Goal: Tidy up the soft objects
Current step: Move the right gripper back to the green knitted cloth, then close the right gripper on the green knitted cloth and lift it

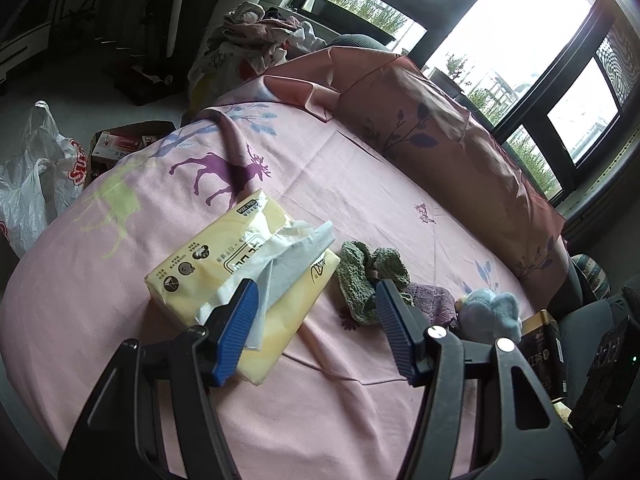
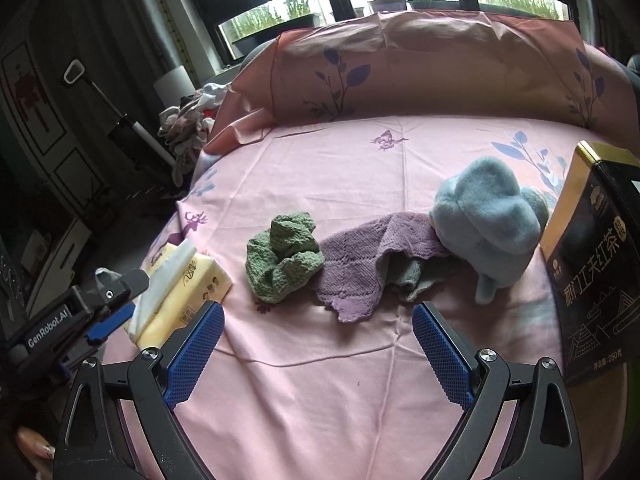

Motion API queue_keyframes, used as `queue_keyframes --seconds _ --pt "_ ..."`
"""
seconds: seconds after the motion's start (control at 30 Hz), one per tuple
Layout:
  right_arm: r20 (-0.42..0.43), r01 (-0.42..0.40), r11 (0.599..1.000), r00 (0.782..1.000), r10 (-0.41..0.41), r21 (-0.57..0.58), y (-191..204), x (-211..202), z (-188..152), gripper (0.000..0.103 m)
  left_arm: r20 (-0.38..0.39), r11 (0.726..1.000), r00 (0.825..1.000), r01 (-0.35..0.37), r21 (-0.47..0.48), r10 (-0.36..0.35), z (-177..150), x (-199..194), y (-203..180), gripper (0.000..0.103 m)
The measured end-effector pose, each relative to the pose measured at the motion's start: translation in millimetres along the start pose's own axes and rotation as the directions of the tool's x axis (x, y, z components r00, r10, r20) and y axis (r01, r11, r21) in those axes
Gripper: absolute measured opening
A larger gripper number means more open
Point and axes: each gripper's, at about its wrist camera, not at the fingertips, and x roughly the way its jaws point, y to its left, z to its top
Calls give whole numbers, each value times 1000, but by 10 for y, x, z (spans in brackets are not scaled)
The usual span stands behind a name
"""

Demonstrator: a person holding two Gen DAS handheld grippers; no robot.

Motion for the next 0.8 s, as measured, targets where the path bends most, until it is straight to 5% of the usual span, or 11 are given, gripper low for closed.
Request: queue_keyframes --seconds 0.33,0.5,0.67,0.8 --pt "-68 53 998 996 -55 -29 141 746 331 71 -13 1000 1000 -28 14 28 -35 108 -133 57" --pt "-133 85 992 986 -97 -95 76 1097 257 40 -16 997 997 -76 33 77 -41 153 -113 57" --pt "-125 26 995 991 -38 -94 57 1038 274 10 -30 995 996 -88 38 90 -51 194 -123 57" --pt "-88 -11 995 996 2 -97 95 745 303 5 -37 994 995 -91 54 93 -65 204 -131 57"
